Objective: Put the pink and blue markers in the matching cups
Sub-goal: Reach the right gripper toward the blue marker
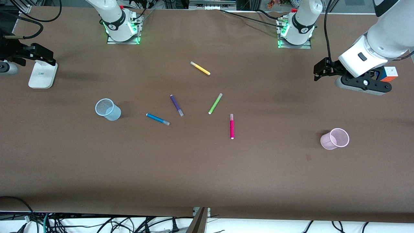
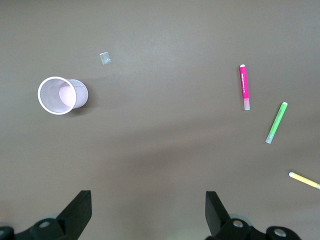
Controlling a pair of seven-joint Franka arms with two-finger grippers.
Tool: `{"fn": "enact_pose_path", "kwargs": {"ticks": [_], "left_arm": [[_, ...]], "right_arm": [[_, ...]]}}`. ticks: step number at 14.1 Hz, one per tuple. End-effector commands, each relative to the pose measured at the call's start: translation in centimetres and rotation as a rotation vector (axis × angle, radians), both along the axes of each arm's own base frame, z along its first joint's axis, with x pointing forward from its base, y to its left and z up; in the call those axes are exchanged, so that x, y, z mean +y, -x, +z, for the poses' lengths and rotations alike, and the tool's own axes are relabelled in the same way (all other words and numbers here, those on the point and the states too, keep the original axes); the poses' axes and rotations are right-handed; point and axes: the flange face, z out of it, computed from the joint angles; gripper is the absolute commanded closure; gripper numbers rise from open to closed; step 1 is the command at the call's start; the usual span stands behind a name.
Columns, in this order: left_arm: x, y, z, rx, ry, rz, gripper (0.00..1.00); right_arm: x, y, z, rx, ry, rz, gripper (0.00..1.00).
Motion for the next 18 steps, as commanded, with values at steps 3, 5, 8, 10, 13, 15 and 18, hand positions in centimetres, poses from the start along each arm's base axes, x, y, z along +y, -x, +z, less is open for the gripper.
{"fn": "enact_pose_path", "kwargs": {"ticks": [3, 5, 8, 10, 13, 15, 18], "left_arm": [[1.0, 0.2, -0.2, 0.006, -0.011, 0.005, 0.0], [0.9, 0.3, -0.3, 0.014, -0.012, 0.008, 0.0], [0.5, 0.4, -0.3, 0.015, -0.013, 0.009, 0.0], [0.5, 0.4, -0.3, 0.014, -0.013, 0.009, 0.0], [0.4, 0.5, -0.5, 0.021, -0.009, 0.003, 0.0], [0.1, 0.4, -0.7, 0.024, -0.008, 0.004, 0.0], [-4.3, 0.7, -1.7, 0.023, -0.011, 0.001, 0.0]], "right_arm": [[-0.3, -0.2, 0.6, -0.001, -0.018, -0.007, 0.0], [0.4, -0.7, -0.4, 0.014, -0.022, 0.0, 0.0], [4.6, -3.6, -6.3, 0.095, -0.042, 0.063, 0.0], [10.0, -6.5, -12.9, 0.124, -0.027, 0.146, 0.0], [16.5, -8.0, -21.6, 0.16, -0.012, 0.288, 0.0], [19.7, -7.4, -26.4, 0.147, -0.009, 0.348, 0.0], [24.0, -6.5, -32.4, 0.118, -0.004, 0.418, 0.0]]}}
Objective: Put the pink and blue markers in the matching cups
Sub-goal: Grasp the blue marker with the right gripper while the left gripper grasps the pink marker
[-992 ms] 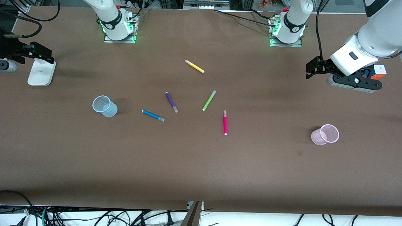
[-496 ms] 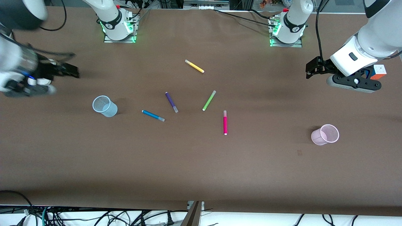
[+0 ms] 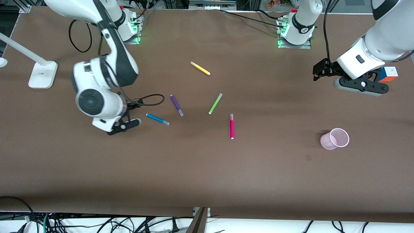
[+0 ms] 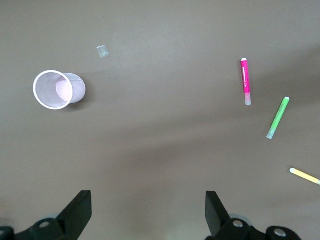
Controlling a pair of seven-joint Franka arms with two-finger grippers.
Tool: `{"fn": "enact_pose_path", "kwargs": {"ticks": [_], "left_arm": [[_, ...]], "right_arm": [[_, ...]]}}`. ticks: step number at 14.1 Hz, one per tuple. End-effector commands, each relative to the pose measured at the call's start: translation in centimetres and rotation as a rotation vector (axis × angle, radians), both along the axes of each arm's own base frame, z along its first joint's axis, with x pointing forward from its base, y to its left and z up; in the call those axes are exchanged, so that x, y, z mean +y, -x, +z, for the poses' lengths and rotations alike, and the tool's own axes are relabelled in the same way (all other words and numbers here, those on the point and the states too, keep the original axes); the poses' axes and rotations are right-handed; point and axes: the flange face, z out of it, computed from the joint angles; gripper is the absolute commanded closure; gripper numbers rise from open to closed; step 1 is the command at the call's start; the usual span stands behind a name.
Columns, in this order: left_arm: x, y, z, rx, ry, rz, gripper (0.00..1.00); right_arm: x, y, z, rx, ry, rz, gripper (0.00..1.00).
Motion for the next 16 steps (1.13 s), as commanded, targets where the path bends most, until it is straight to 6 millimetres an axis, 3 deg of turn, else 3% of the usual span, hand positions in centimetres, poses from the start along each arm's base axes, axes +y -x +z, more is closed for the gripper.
{"fn": "enact_pose_path", "kwargs": {"ticks": [1, 3, 6, 8, 10, 11, 13, 15, 16], "left_arm": [[-5.7, 0.2, -1.6, -0.016, -0.004, 0.032, 0.0], [-10.3, -0.4, -4.5, -0.02, 0.002, 0.033, 0.0], [-12.9, -2.5, -11.1, 0.033, 0.017, 0.009, 0.0], [-14.7, -3.4, -15.0, 0.047, 0.025, 0.027, 0.0], [-18.4, -3.3, -19.0, 0.05, 0.031, 0.066, 0.0], [-20.0, -3.5, -21.2, 0.043, 0.04, 0.085, 0.0], [-22.6, -3.5, -26.0, 0.043, 0.061, 0.081, 0.0], [-23.6, -3.8, -30.6, 0.048, 0.078, 0.083, 0.0], [-24.4, -3.5, -32.4, 0.051, 0.078, 0.079, 0.0]], "right_arm": [[3.3, 1.3, -3.9, -0.014, -0.01, 0.079, 0.0], [5.0, 1.8, -7.3, -0.012, -0.004, 0.108, 0.0], [6.1, 1.7, -11.3, -0.044, -0.009, 0.129, 0.0], [7.3, 1.9, -12.2, -0.066, -0.017, 0.149, 0.0], [7.7, 1.9, -12.9, -0.08, -0.023, 0.158, 0.0], [7.8, 1.8, -13.3, -0.091, -0.032, 0.178, 0.04], [7.9, 1.5, -13.8, -0.118, -0.05, 0.209, 0.23], [8.1, 1.4, -14.3, -0.13, -0.054, 0.214, 0.44], [8.0, 1.4, -14.6, -0.129, -0.053, 0.214, 0.5]]}}
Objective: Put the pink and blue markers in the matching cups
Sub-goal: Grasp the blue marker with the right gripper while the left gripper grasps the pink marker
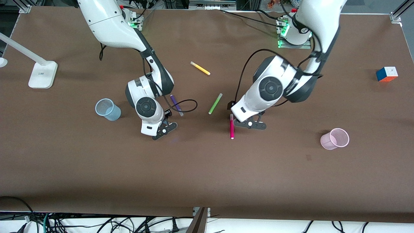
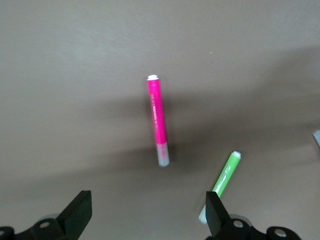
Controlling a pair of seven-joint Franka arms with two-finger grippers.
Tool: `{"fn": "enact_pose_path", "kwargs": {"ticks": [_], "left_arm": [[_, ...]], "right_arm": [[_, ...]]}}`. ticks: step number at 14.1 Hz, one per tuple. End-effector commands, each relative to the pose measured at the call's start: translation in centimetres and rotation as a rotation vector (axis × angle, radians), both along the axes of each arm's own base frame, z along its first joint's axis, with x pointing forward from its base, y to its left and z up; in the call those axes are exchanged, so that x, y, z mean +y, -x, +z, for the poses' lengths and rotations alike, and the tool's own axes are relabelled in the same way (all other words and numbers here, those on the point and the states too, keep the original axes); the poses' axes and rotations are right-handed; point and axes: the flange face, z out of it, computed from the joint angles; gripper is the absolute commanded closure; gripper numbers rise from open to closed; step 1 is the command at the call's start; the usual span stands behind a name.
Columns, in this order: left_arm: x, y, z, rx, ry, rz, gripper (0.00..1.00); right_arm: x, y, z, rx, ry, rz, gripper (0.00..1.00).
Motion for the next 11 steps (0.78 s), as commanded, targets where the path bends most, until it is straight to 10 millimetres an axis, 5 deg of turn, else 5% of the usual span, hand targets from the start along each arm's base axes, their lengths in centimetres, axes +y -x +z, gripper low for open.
{"fn": "enact_pose_path", "kwargs": {"ticks": [1, 5, 7, 9, 11], "left_arm": [[-0.9, -0.6, -4.4, -0.003, -0.004, 0.014, 0.0], [-0.6, -0.6, -7.5, 0.026, -0.012, 0.056, 0.04], [-0.8, -0.9, -9.5, 0.004, 0.006, 0.074, 0.05], [-0.9, -0.7, -11.3, 0.006, 0.01, 0.089, 0.05], [-0.8, -0.7, -12.4, 0.009, 0.008, 0.092, 0.14]], "right_arm": [[0.3, 0.2, -0.8, -0.008, -0.003, 0.023, 0.5], [1.1, 0.6, -1.2, -0.006, -0.004, 0.033, 0.51], [1.3, 0.5, -0.7, -0.011, -0.007, 0.036, 0.99], [1.0, -0.3, 1.9, -0.038, -0.025, 0.054, 1.0], [-1.7, -2.3, 5.2, -0.064, -0.057, 0.159, 1.0]]}}
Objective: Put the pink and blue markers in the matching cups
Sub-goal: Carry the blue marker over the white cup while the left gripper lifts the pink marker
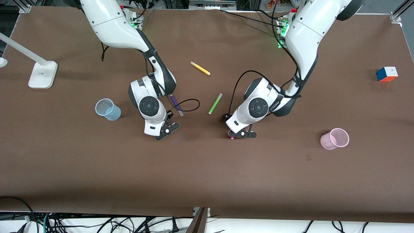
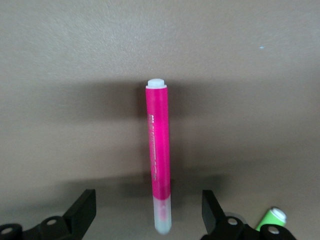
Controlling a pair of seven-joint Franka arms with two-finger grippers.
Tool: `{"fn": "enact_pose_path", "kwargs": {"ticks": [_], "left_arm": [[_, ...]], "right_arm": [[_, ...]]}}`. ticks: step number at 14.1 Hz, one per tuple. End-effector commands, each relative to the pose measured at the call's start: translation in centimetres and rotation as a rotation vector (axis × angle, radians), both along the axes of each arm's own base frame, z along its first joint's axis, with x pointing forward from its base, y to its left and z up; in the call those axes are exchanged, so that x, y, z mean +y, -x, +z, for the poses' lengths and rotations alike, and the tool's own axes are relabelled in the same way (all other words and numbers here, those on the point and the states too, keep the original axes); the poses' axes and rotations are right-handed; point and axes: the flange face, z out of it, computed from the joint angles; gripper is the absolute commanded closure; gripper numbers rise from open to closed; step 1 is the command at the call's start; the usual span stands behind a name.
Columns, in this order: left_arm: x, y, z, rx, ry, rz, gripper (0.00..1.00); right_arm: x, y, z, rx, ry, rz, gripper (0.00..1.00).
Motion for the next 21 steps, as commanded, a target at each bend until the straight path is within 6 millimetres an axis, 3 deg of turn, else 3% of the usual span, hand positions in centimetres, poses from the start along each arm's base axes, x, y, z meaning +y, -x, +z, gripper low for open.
{"fn": "enact_pose_path", "kwargs": {"ticks": [1, 3, 4, 6, 7, 10, 13, 16, 19, 21], "left_arm": [[-0.4, -0.3, -1.3, -0.008, -0.011, 0.01, 0.19], [-0.6, -0.1, -1.5, -0.012, -0.02, -0.003, 0.38], [-0.5, -0.3, -1.3, -0.018, -0.023, -0.007, 0.6], [-0.2, -0.5, -1.0, -0.023, -0.023, -0.002, 0.94], [-0.2, -0.6, -0.9, -0.025, -0.024, -0.001, 1.0], [-0.2, -0.6, -0.8, -0.026, -0.023, -0.001, 1.0], [-0.2, -0.7, -0.4, -0.031, -0.023, -0.002, 1.0], [0.7, -1.7, 2.8, -0.056, -0.02, 0.004, 1.0], [4.1, -4.0, 10.8, -0.009, -0.062, -0.009, 1.0], [7.8, -5.0, 15.8, 0.028, -0.075, -0.116, 1.0]], "right_arm": [[-4.4, -2.4, 5.6, -0.021, -0.044, 0.139, 1.0], [-7.2, -2.9, 10.5, 0.026, -0.101, 0.248, 1.0], [-8.3, -2.7, 13.3, 0.048, -0.149, 0.334, 1.0], [-12.3, -2.4, 17.0, 0.107, -0.235, 0.444, 1.0], [-14.1, -2.3, 18.2, 0.12, -0.291, 0.515, 1.0], [-19.1, -1.3, 20.5, 0.153, -0.483, 0.687, 1.0], [-25.3, -0.3, 18.0, 0.108, -0.698, 0.789, 1.0], [-30.8, 1.6, 13.3, 0.006, -0.889, 0.82, 1.0], [-34.1, 2.5, 10.6, 0.009, -0.97, 0.805, 1.0], [-35.1, 2.6, 8.7, -0.007, -1.014, 0.8, 1.0]]}}
